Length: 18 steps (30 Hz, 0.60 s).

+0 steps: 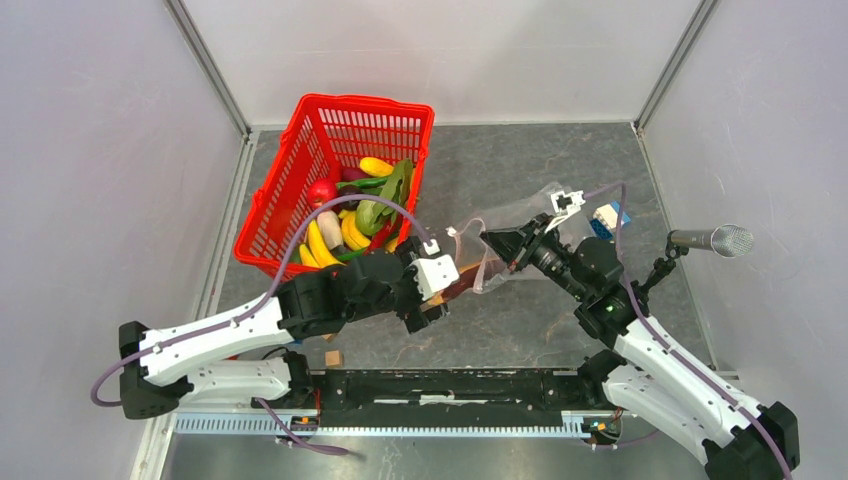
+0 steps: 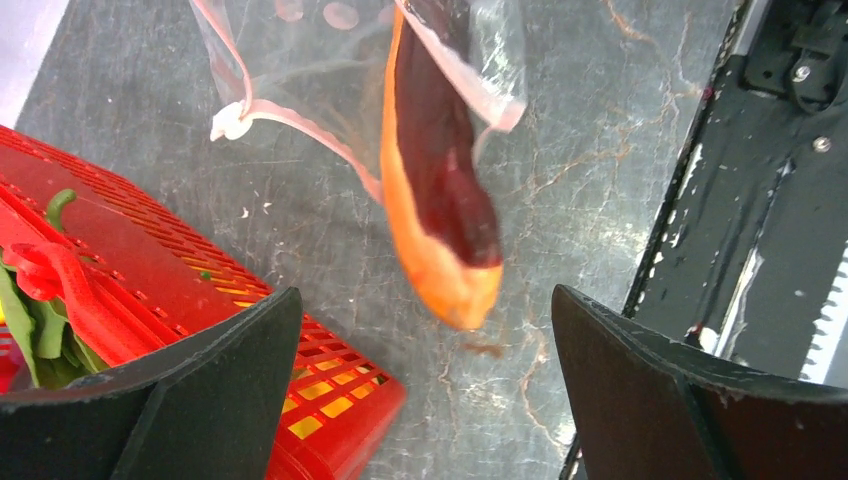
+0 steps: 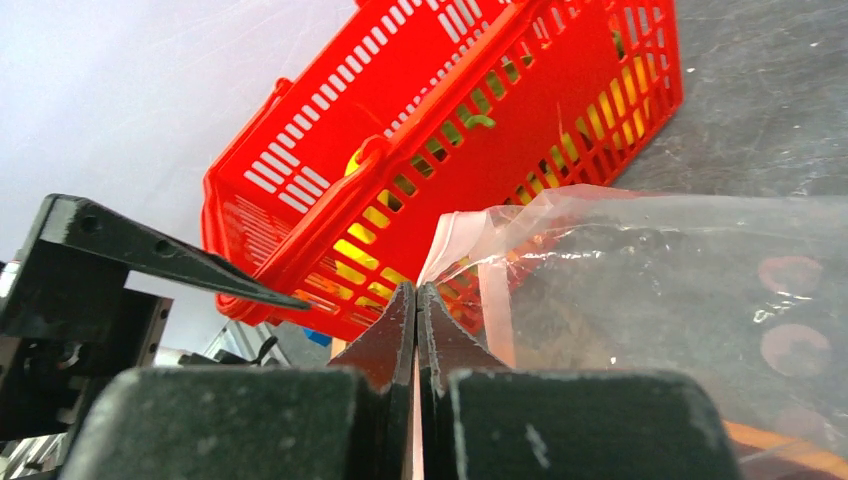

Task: Place the food in the zip-top bag and seal the zipper
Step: Place the fake food in the zipper food storage bag.

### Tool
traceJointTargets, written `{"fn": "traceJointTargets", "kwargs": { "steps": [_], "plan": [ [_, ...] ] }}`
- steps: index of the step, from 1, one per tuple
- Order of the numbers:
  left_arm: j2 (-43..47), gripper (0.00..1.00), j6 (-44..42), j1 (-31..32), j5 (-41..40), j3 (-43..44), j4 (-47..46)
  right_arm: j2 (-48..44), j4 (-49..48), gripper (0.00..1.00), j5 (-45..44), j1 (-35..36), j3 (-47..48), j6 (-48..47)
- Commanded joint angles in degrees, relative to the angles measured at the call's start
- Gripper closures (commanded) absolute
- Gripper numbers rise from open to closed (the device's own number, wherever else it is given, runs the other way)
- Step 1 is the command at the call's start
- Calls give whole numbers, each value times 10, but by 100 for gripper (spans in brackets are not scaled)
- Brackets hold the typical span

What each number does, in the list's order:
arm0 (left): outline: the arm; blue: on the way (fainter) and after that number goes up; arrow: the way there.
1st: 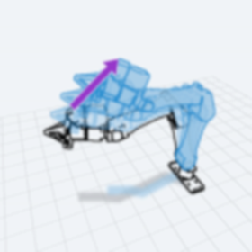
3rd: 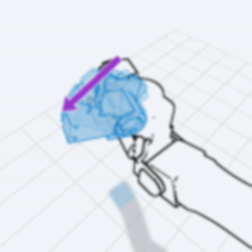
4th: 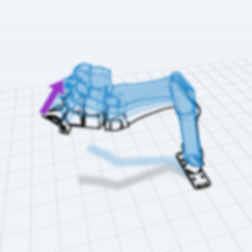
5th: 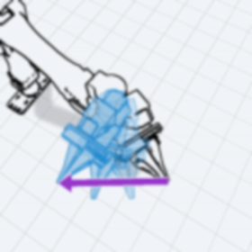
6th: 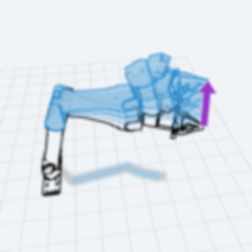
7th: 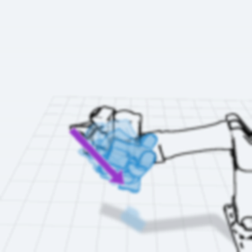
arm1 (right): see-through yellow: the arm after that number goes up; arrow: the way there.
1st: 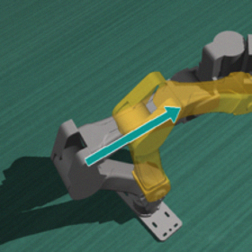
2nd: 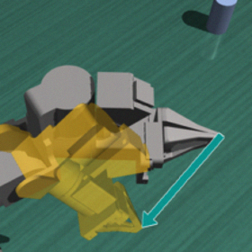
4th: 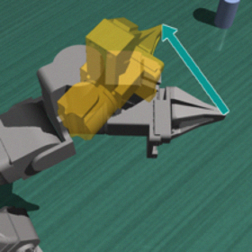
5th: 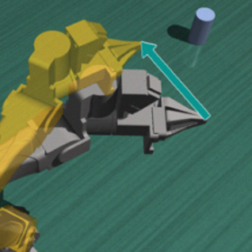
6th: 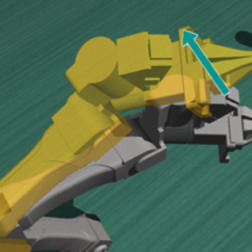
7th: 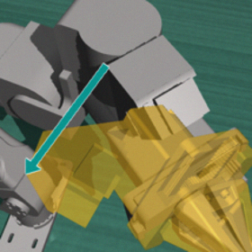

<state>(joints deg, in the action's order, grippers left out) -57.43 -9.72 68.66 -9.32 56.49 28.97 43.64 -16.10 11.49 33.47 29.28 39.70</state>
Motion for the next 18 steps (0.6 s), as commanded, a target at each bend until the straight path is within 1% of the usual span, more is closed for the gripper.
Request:
{"fn": "traceJointTargets", "kwargs": {
  "steps": [1,4,8,11,14,17,18],
  "plan": [
    [-10,0,-81,2,1,15,-11,-6,-29,100,42,-4,38,12],
    [-25,0,-91,2,22,22,0,-7,-28,100,48,-3,43,13],
    [-39,0,-88,3,66,20,-7,-4,-31,100,52,-4,47,17],
    [-47,0,-85,3,73,15,-11,0,-33,100,56,-4,49,21],
    [-53,0,-80,2,45,15,-3,3,-39,100,62,-4,50,26],
    [-57,5,-78,4,-8,14,7,6,-48,100,68,-4,48,33],
    [-60,10,-78,3,-25,13,13,6,-51,100,71,-4,48,35]
  ]
}}
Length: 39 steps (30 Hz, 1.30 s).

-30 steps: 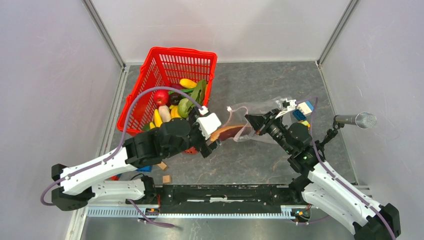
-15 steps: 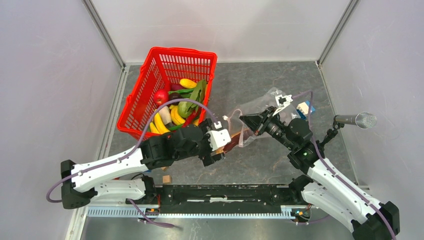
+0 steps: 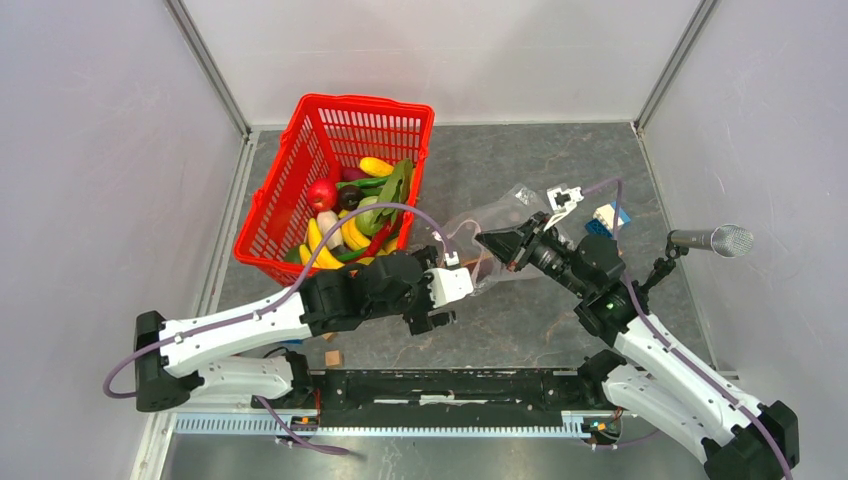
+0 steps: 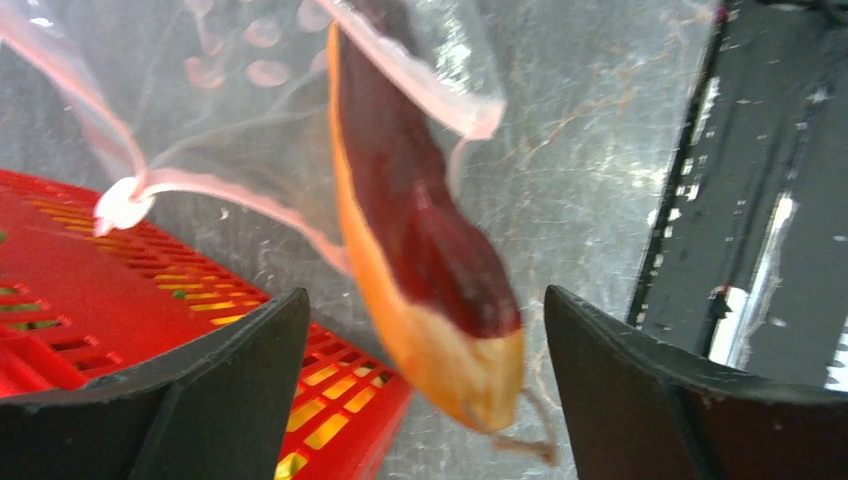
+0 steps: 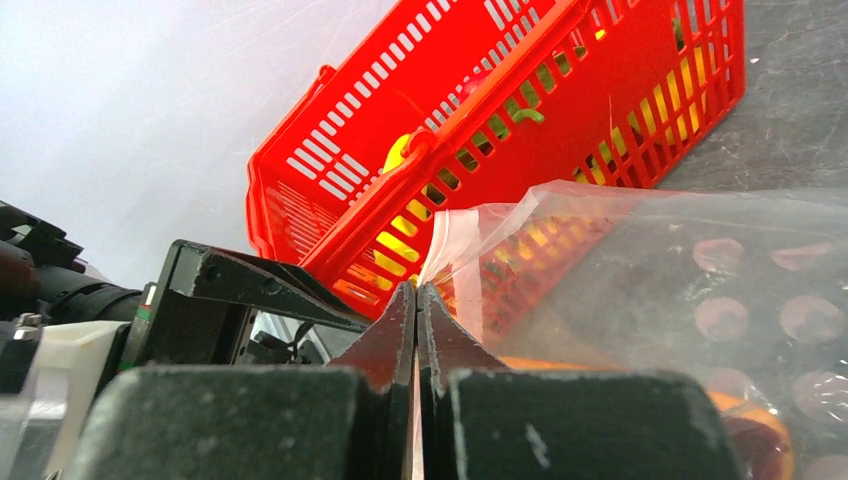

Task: Place the food in the zip-top bag and seal the zipper
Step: Place the fake food in the zipper food storage bag.

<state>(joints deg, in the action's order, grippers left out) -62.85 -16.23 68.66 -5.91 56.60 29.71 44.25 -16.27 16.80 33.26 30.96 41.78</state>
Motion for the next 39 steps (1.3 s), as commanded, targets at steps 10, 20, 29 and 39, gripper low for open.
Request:
{"fn": "traceJointTargets", "kwargs": {
  "steps": [10,20,29,39],
  "plan": [
    [-45,46,-13,10,-83,18,17,-1,-58,100,22,-2,30,25],
    [-45,79,-8,11,-146,20,-6,8,-39,100,12,-2,13,10],
    [-41,87,-26,12,-230,18,-98,28,-96,100,85,-3,-41,18],
    [-65,93,10,11,-210,40,-106,9,-101,100,78,-2,-60,-27]
  ]
}}
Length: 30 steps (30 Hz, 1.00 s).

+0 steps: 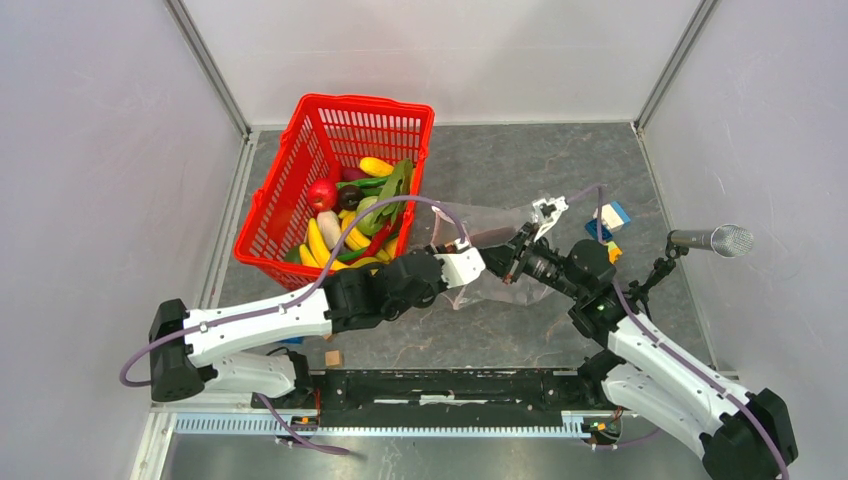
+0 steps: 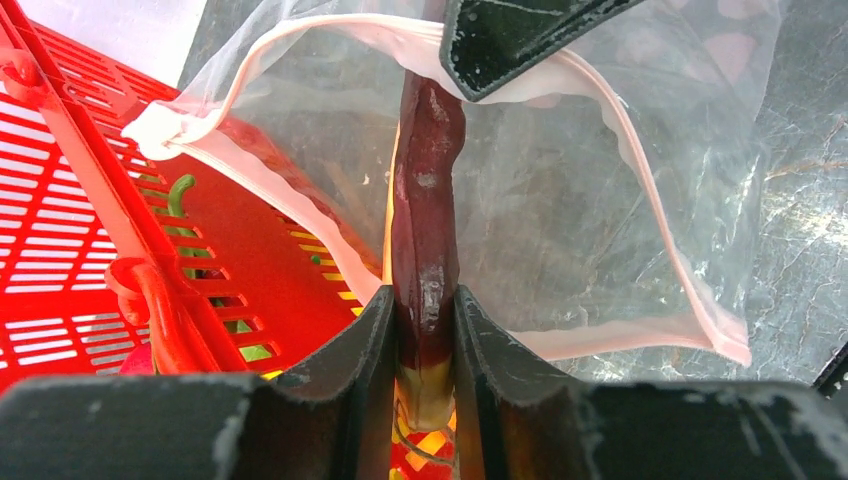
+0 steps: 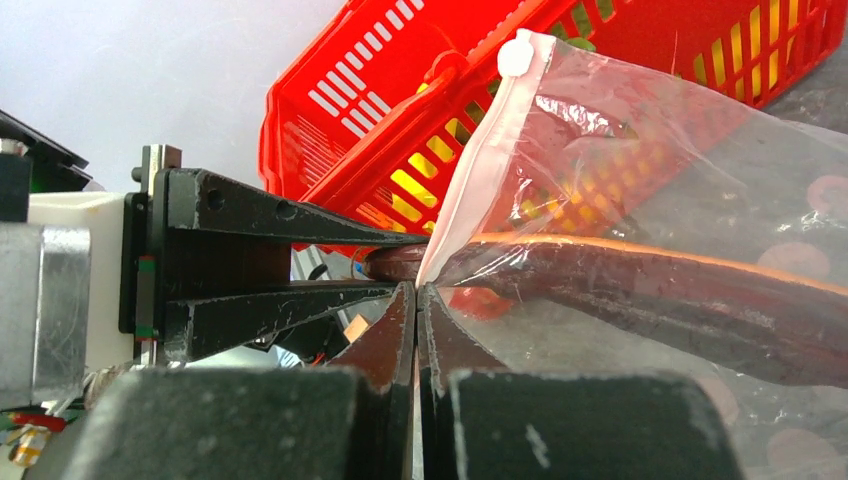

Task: Place the food in the zip-top bag and seal the zipper
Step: Place the fake food in the zipper food storage bag.

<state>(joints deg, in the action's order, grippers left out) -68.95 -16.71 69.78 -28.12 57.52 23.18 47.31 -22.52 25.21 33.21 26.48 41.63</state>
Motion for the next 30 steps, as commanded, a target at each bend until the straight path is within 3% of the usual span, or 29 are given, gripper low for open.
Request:
{"fn": "traceJointTargets", "kwargs": {
  "steps": [1,10,15,21,26,30],
  "plan": [
    [-5,95,25,0,30,35,-38,-27,-58,100,-7,-2,-24,-32],
    [-15,98,144,-10,190,112,-11,-94,-199,100,8,-1,-118,-143],
    [-39,98,218,-26,186,145,47,-125,-241,100,1,-2,-140,-154],
    [-17,98,322,-72,229,98,-5,-146,-327,100,11,-2,-168,-154],
    [-13,98,357,-93,308,90,-41,-145,-378,100,26,-2,-188,-152],
    [-24,98,398,-100,305,97,-54,-139,-411,100,31,-2,-200,-146]
  ]
}}
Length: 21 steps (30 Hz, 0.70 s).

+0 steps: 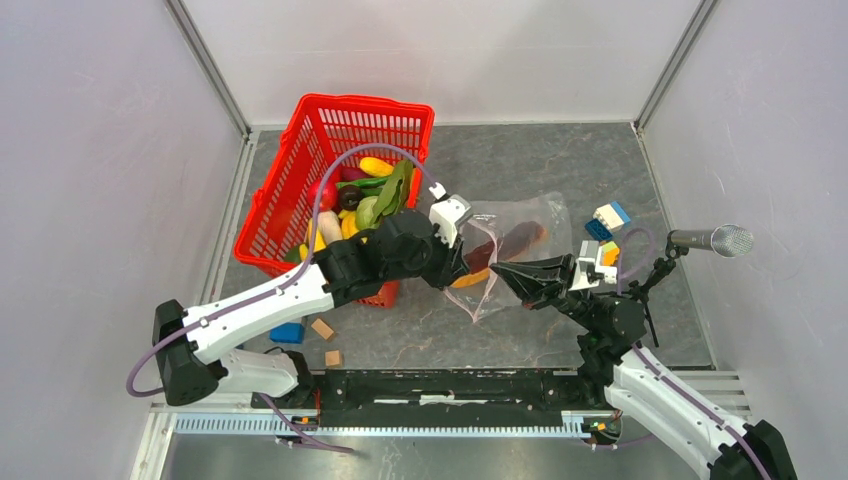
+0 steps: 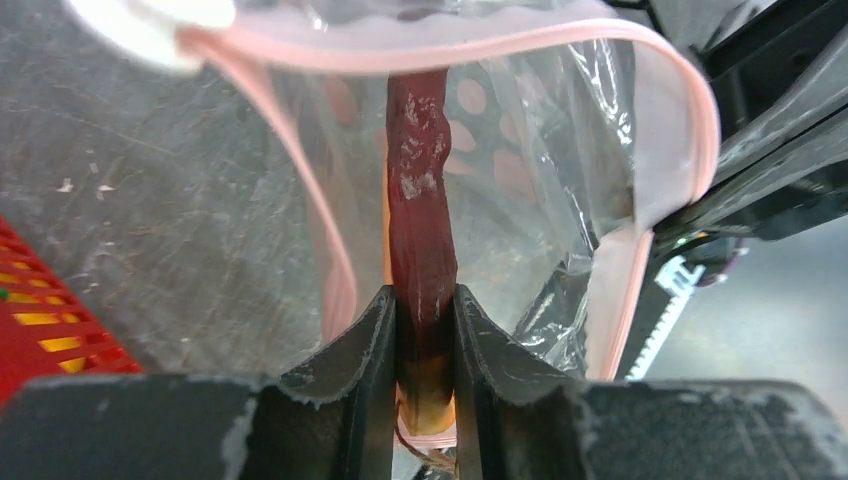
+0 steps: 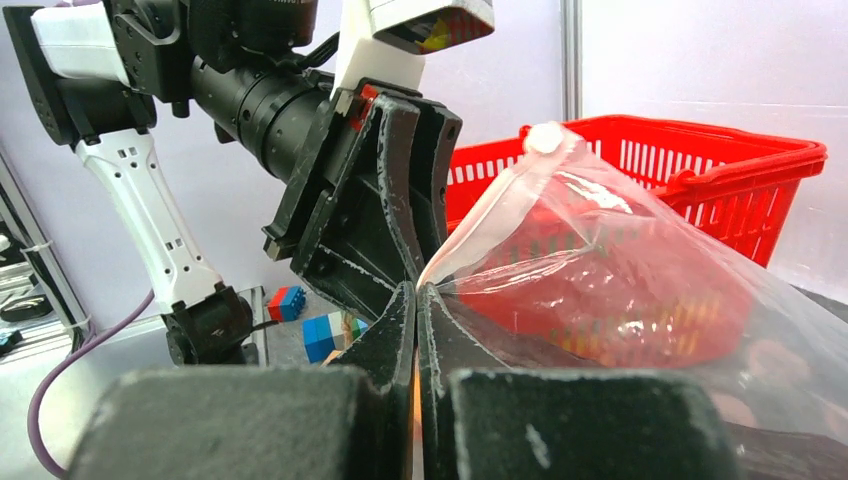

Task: Place the food in the zip-top bag and seal the zipper
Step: Place the fake food in the zipper food storage bag.

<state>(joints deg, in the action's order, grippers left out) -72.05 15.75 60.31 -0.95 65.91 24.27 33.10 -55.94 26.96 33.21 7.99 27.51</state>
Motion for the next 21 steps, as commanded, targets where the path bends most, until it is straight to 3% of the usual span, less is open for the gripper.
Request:
{"fn": "traceJointTargets", "kwargs": {
  "steps": [1,7,14,21],
  "plan": [
    [6,98,86,-8,33,9,-78,7,-81,100,16,-2,-15,-2],
    [-25,98,90,-9,104,22,-87,26,-121,100,19,-1,-21,18],
    [-44,98,-13,-15,150,79,41,19,-88,100,21,-2,-14,-19],
    [-55,98,-7,-23,206,85,27,27,-74,100,35,-2,-6,-43]
  ]
}}
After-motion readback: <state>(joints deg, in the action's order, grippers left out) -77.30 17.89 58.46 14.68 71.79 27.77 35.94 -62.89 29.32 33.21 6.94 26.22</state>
